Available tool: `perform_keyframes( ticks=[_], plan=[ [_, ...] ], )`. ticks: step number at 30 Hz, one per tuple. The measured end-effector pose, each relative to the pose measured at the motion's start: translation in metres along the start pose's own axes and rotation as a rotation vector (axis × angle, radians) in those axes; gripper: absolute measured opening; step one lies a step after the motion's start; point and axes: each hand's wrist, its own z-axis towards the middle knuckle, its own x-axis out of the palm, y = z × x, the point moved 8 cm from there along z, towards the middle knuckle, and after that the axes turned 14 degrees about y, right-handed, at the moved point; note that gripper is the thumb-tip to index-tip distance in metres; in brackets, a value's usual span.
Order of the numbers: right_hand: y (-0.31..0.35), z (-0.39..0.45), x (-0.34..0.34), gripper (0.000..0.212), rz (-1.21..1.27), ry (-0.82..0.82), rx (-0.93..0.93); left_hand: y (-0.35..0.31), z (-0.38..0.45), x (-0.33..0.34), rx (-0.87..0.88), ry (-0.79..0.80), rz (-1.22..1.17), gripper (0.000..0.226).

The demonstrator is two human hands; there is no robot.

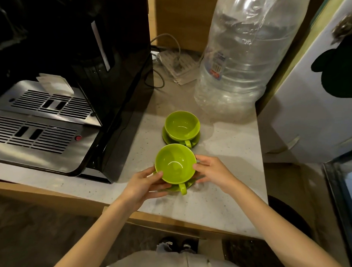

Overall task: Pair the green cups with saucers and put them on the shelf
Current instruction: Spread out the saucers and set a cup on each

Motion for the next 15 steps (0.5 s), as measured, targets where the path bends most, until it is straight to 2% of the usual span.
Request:
perform_keyframes(
  ticks=[8, 15],
  plan=[
    [-0.004, 0.003, -0.003, 0.049, -0.012, -0.026, 0.018, 0.002, 0.001, 0.0, 0.001, -0.017, 0.034, 0.043],
    [-0.006, -0.001, -0.025, 0.028, 0.02, -0.054, 0.077, -0.018, -0.007, -0.021, -0.086, -0.057, 0.269, 0.026]
  ],
)
